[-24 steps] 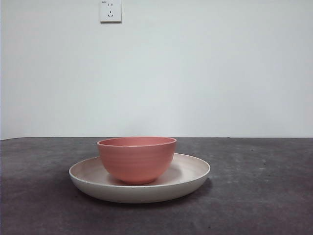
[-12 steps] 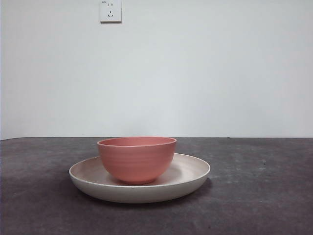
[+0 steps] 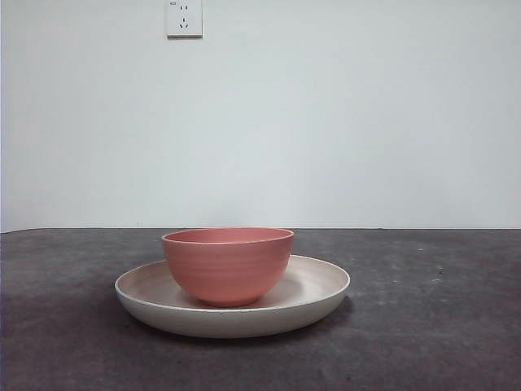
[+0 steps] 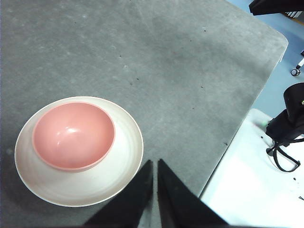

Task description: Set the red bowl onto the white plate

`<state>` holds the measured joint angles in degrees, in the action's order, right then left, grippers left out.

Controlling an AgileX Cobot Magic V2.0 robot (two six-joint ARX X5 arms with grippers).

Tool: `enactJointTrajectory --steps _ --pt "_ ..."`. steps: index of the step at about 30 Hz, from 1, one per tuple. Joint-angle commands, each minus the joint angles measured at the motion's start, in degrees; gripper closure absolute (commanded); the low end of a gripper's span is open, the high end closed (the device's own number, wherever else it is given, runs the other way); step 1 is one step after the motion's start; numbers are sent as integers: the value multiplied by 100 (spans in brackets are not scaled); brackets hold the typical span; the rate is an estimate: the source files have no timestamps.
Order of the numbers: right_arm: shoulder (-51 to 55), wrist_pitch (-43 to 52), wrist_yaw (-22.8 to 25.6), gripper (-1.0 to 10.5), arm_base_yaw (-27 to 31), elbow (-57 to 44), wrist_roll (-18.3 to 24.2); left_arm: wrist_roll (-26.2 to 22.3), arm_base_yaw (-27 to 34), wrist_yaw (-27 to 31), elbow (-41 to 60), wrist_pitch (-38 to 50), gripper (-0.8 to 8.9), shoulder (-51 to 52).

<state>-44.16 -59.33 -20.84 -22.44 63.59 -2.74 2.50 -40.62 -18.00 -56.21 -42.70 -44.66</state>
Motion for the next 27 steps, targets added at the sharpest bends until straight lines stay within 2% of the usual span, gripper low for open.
enactJointTrajectory --steps 1,7,12,21,27 --pt "-22 59 -11 923 -31 48 61 9 -26 -28 -74 57 798 -24" --pt "-24 61 -11 923 -31 48 61 9 214 -28 -55 74 798 0" --pt "-22 59 -11 923 -31 48 61 9 1025 -28 415 356 798 151" --pt "-24 59 -11 923 -31 48 61 9 3206 -26 2964 2559 798 1731" --pt "-22 59 -11 923 -31 48 61 -55 4107 44 4308 2942 798 2883"
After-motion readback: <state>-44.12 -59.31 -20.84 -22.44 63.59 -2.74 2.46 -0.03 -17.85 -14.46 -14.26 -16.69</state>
